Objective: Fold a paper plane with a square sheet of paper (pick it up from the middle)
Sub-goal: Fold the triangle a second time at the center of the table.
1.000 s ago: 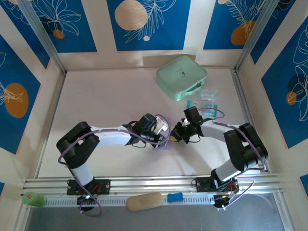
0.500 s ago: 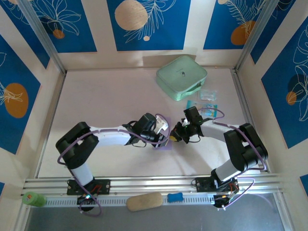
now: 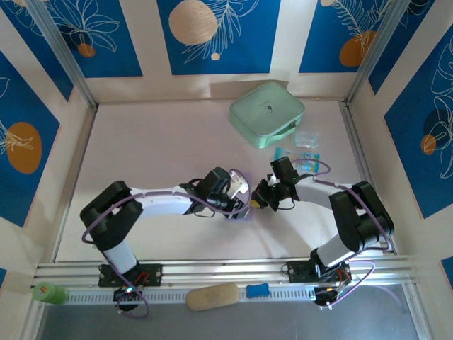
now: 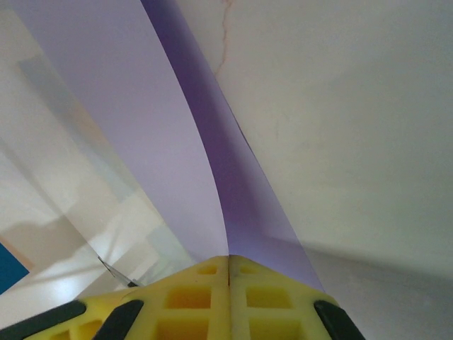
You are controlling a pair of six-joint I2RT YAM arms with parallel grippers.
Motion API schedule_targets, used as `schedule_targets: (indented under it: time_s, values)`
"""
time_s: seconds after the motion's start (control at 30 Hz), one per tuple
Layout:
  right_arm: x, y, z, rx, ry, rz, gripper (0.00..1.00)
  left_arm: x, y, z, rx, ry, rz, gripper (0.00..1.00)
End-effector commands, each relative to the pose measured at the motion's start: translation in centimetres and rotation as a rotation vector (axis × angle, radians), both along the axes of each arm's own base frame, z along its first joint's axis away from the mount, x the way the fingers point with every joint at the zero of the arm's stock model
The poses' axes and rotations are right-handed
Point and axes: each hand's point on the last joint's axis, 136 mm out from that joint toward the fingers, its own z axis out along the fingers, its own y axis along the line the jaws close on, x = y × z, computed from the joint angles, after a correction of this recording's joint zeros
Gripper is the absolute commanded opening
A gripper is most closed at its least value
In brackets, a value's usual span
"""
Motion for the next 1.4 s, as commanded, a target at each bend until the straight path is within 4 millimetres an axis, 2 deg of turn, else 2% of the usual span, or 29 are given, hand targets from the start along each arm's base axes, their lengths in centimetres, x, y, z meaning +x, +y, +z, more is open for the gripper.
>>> schedule_targets:
  time_s: [0.0, 0.3, 0.5, 0.67, 0.83, 1.03, 1.37]
  values:
    - [0.1, 0.2, 0.3, 0.015, 0.017, 0.000, 0.04, -0.1, -0.2, 0.8, 0.028, -0.106, -0.019, 0.47]
    - [0.1, 0.2, 0.5, 0.022, 0.014, 0.000, 0.04, -0.4, 0.4, -1.3, 0.229, -0.256, -0.054, 0.52]
    - [0.2, 0.2, 0.6, 0.024, 0.013, -0.003, 0.04, -0.6, -0.2, -1.3, 0.258, -0.319, -0.076, 0.54]
    - [0.2, 0.2, 0.6, 0.026, 0.012, -0.004, 0.04, -0.3, -0.3, -2.1, 0.294, -0.338, -0.076, 0.53]
    - [0.2, 0.1, 0.6, 0.028, 0.013, -0.006, 0.04, -0.4, -0.8, -1.9, 0.294, -0.355, -0.089, 0.52]
    - [0.2, 0.1, 0.6, 0.028, 0.012, -0.007, 0.04, -0.7, -0.9, -1.8, 0.303, -0.368, -0.099, 0.41]
    - [0.2, 0.1, 0.8, 0.033, -0.001, -0.007, 0.06, -0.8, -0.6, -1.4, 0.293, -0.363, -0.082, 0.05]
